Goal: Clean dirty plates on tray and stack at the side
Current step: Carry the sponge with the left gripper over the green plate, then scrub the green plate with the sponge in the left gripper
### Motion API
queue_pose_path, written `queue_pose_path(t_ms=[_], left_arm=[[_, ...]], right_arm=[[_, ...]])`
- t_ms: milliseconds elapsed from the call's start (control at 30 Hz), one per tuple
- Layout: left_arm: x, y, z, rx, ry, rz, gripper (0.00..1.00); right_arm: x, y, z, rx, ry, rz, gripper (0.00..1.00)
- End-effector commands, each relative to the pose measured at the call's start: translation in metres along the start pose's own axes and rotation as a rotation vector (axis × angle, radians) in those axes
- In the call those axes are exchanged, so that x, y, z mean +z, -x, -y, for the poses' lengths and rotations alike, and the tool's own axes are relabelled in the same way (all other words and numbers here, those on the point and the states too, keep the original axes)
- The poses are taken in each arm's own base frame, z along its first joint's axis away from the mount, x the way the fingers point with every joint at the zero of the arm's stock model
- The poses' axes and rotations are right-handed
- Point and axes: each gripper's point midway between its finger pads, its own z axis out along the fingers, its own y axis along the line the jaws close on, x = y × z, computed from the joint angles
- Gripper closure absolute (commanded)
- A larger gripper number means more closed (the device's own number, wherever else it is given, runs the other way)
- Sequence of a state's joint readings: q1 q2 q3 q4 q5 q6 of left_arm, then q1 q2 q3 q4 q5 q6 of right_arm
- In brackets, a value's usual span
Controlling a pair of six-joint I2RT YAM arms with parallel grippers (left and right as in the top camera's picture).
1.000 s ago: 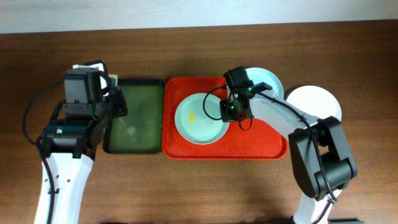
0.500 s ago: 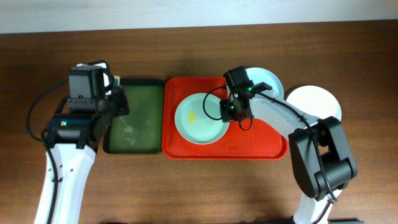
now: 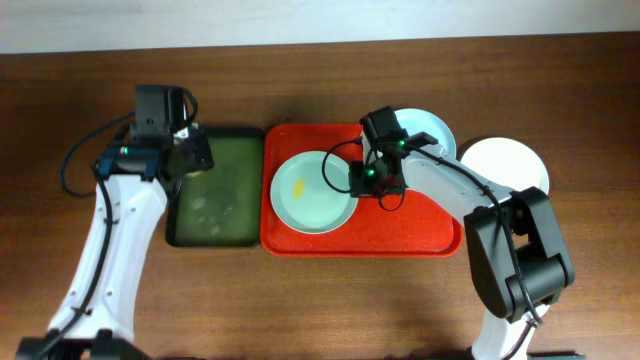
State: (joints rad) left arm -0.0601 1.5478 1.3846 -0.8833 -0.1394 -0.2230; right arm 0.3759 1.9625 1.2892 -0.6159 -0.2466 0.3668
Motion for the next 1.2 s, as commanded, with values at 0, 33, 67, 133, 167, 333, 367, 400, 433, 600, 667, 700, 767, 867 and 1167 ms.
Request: queue_pose_path(t_ms=[0, 33, 67, 133, 167, 333, 367, 400, 433, 600, 667, 700, 767, 867, 1167], left_arm=[[-0.003, 0.023, 0.003, 0.036, 0.035, -0.088, 1.00], [0.000, 0.019, 0.005, 0.041, 0.037, -0.146, 1.00], [0.007, 0.009, 0.017, 0.045, -0.014, -0.257, 1.00], [0.022, -0.008, 0.055, 0.020, -0.212, -0.382, 1.00], [0.028, -0.015, 0.075, 0.009, -0.305, -0.431, 1.00], [0.058, -0.049, 0.140, 0.119, -0.383, -0.529, 1.00], [0.062, -0.053, 0.148, 0.147, -0.362, -0.521, 1.00], [0.066, -0.058, 0.151, 0.154, -0.318, -0.520, 1.00], [0.071, -0.063, 0.152, 0.160, -0.260, -0.518, 1.00], [0.093, -0.094, 0.180, 0.258, -0.195, -0.545, 1.00], [0.100, -0.100, 0.181, 0.263, -0.186, -0.564, 1.00], [0.102, -0.101, 0.181, 0.264, -0.184, -0.568, 1.00], [0.105, -0.098, 0.176, 0.247, -0.142, -0.550, 1.00], [0.108, -0.093, 0.171, 0.228, -0.103, -0.524, 1.00], [0.122, -0.108, 0.175, 0.246, -0.087, -0.562, 1.00]], right_arm=[[-0.010, 0.005, -0.009, -0.003, 0.027, 0.026, 0.96], [-0.010, 0.005, -0.009, -0.003, 0.027, 0.026, 0.96], [-0.010, 0.005, -0.009, -0.003, 0.027, 0.026, 0.96], [-0.010, 0.005, -0.009, -0.003, 0.027, 0.026, 0.96], [-0.010, 0.005, -0.009, -0.003, 0.027, 0.025, 0.96], [-0.010, 0.005, -0.009, -0.003, 0.027, 0.024, 0.96], [-0.010, 0.005, -0.009, -0.003, 0.027, 0.024, 0.96], [-0.010, 0.005, -0.009, -0.003, 0.027, 0.024, 0.96], [-0.010, 0.005, -0.009, -0.003, 0.027, 0.024, 0.96], [-0.010, 0.005, -0.009, -0.003, 0.027, 0.024, 0.96], [-0.010, 0.005, -0.009, -0.003, 0.027, 0.024, 0.96], [-0.010, 0.005, -0.009, -0.003, 0.027, 0.024, 0.96], [-0.010, 0.005, -0.009, -0.003, 0.027, 0.024, 0.96], [-0.010, 0.005, -0.009, -0.003, 0.027, 0.024, 0.96], [-0.010, 0.005, -0.009, -0.003, 0.027, 0.024, 0.96]])
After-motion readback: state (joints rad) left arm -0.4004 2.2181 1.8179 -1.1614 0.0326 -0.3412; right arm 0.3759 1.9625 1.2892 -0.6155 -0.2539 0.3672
